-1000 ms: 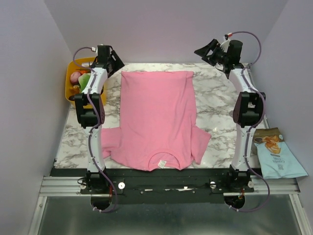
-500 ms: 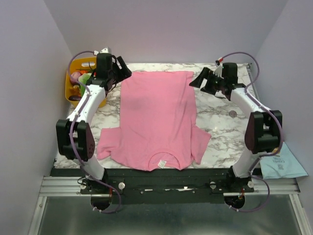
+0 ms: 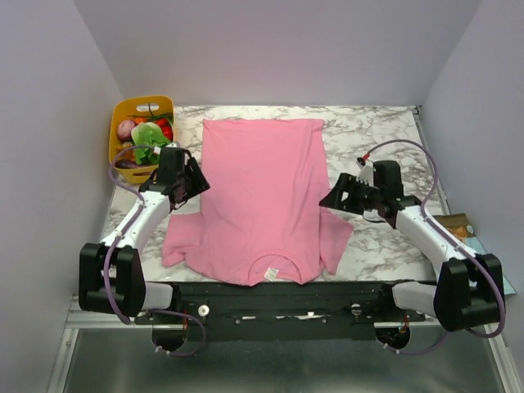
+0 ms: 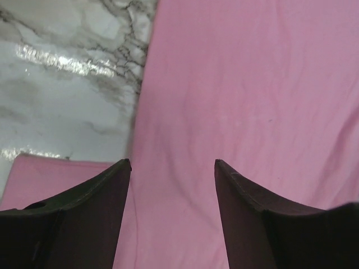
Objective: Pin the brooch onto the clothing
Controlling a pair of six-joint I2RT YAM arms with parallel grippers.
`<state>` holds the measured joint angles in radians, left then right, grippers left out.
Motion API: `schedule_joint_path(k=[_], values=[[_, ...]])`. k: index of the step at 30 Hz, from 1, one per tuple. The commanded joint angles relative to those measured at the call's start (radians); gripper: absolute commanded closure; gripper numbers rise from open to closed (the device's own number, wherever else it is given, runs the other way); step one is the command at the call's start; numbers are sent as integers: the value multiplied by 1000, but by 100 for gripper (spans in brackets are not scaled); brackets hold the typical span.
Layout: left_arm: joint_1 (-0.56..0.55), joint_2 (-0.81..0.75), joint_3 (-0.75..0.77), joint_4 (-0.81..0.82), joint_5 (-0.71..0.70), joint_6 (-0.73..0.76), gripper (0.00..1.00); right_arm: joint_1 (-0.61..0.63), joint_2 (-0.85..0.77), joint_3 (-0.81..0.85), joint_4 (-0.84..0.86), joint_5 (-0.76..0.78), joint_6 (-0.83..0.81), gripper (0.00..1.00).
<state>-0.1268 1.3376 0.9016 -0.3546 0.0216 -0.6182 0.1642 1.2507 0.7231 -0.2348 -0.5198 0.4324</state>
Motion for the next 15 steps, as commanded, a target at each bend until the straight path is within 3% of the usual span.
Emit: schedule_joint_path(k=[1,4,7,8,11,15], values=[[1,-35,-90,-1,-45,-21,36,3,-48,-92,-29,-8,-14,43],[1,-14,-136,12,-38,-32,50,11,-31,-132,-50,21,-20,73],[1,12,-170,34,-28,-37,66,40,19,-126,-92,98,-23,89],[1,20,-173,34,-29,-35,76,58,54,-119,-119,134,-29,92],[1,40,-173,25,-51,-26,87,93,101,-85,-162,197,-41,99],[1,52,-167,8,-80,-20,94,124,173,-39,-208,273,-52,99]])
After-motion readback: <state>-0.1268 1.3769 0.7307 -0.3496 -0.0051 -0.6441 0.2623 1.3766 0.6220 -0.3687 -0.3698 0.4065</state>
